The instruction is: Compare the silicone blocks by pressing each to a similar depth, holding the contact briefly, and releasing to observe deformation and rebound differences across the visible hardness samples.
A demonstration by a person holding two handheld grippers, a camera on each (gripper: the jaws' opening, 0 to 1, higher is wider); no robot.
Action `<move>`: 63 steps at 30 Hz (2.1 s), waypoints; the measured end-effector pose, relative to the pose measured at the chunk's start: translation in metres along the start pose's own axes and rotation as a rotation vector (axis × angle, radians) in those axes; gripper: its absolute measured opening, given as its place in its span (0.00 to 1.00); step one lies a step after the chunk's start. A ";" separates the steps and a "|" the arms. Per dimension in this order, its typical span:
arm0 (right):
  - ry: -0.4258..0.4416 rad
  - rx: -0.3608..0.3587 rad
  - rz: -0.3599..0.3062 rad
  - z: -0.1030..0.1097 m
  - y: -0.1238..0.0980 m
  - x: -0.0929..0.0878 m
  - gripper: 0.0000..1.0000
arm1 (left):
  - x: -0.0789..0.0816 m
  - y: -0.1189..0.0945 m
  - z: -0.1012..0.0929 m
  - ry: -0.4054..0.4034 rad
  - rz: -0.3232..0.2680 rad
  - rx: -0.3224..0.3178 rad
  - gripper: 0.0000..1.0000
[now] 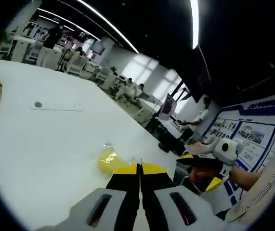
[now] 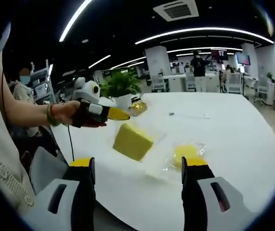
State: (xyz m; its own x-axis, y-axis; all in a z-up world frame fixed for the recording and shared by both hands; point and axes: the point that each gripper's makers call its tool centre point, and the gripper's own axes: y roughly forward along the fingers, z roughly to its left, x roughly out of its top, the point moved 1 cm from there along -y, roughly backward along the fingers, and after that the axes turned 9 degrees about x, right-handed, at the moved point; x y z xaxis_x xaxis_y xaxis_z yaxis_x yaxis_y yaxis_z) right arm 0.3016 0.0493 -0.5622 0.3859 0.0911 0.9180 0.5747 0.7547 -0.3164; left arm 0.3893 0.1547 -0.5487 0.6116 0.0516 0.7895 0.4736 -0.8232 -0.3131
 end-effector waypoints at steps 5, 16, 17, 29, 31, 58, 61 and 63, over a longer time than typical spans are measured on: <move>-0.035 0.025 0.009 0.002 0.008 0.010 0.71 | 0.007 -0.009 -0.016 0.070 0.006 -0.035 0.00; -0.162 0.121 0.080 0.009 0.035 0.030 0.74 | 0.015 -0.027 -0.061 0.198 0.048 -0.176 0.00; -0.167 0.124 0.082 0.009 0.037 0.030 0.74 | 0.014 -0.027 -0.062 0.202 0.052 -0.180 0.00; -0.252 0.269 0.178 0.027 0.077 0.025 0.69 | 0.002 -0.030 -0.078 0.341 0.133 -0.239 0.00; -0.258 0.287 0.204 0.028 0.080 0.021 0.66 | 0.000 -0.030 -0.078 0.373 0.141 -0.236 0.00; -0.394 0.460 0.350 0.037 0.093 -0.009 0.19 | -0.012 -0.038 -0.081 0.511 0.216 -0.288 0.00; -0.449 0.458 0.342 0.040 0.093 -0.010 0.15 | -0.013 -0.040 -0.082 0.519 0.217 -0.288 0.00; -0.470 0.459 0.344 0.041 0.093 -0.010 0.12 | -0.014 -0.040 -0.082 0.519 0.220 -0.288 0.00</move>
State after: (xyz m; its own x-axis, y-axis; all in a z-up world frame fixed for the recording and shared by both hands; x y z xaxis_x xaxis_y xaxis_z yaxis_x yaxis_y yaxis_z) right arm 0.3219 0.1452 -0.5909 0.0810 0.5617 0.8234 0.0775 0.8200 -0.5670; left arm 0.3095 0.1407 -0.5039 0.2539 -0.3578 0.8986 0.1378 -0.9062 -0.3998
